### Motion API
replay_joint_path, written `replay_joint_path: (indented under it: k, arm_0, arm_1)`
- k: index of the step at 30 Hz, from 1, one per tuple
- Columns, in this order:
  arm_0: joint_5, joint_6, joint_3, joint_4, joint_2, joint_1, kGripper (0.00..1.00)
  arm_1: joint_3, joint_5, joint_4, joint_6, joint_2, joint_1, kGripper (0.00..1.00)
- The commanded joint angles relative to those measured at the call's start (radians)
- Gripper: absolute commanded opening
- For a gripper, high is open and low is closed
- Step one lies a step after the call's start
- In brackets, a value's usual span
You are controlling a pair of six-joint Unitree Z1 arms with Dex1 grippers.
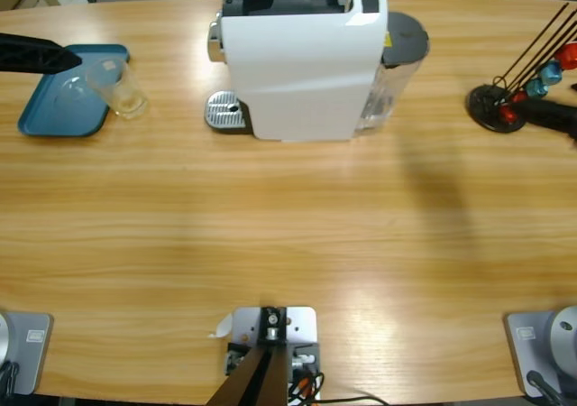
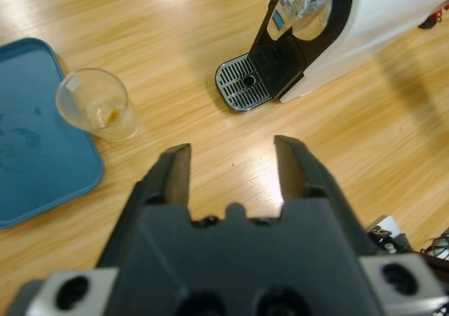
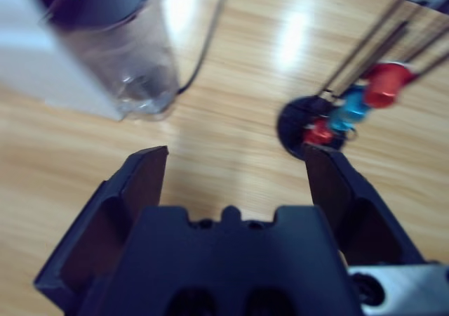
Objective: Pour coffee
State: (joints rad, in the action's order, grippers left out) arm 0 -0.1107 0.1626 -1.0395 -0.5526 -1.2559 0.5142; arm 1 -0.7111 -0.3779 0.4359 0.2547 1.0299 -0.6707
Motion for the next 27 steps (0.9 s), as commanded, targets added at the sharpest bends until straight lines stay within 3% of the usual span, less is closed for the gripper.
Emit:
replay_joint_path:
  k: [1, 2, 3, 5, 9, 14, 19, 22, 27]
  arm_0:
    - [0.047, -0.024, 0.054, -0.007, 0.057, 0.071, 0.83]
    - [0.078, -0.019, 0.052, -0.001, 0.056, 0.095, 0.828]
    - [0.105, -0.013, 0.048, 0.001, 0.051, 0.107, 0.826]
    - [0.113, 0.005, 0.044, -0.012, 0.05, 0.121, 0.823]
    - [0.111, -0.005, 0.059, -0.029, 0.08, 0.127, 0.817]
    - [0.142, -0.035, 0.099, -0.023, 0.133, 0.141, 0.816]
    - [0.172, -0.037, 0.127, -0.018, 0.169, 0.141, 0.816]
    - [0.172, -0.037, 0.146, 0.001, 0.173, 0.141, 0.816]
    - [0.178, -0.035, 0.151, 0.018, 0.139, 0.141, 0.816]
  arm_1:
    - [-0.13, 0.113, 0.089, -0.053, 0.061, 0.143, 0.808]
    - [-0.133, 0.068, 0.089, -0.04, 0.063, 0.131, 0.838]
    - [-0.138, 0.057, 0.104, -0.014, 0.054, 0.131, 0.965]
    - [-0.149, 0.058, 0.153, 0.051, 0.059, 0.177, 1.0]
    - [-0.145, 0.095, 0.149, 0.111, 0.08, 0.316, 0.907]
    - [-0.106, 0.118, 0.059, 0.151, 0.091, 0.436, 0.892]
    - [-0.033, 0.128, -0.065, 0.152, 0.126, 0.448, 0.872]
    - [-0.022, 0.128, -0.093, 0.15, 0.157, 0.448, 0.815]
    - [-0.021, 0.129, -0.124, 0.149, 0.224, 0.448, 0.804]
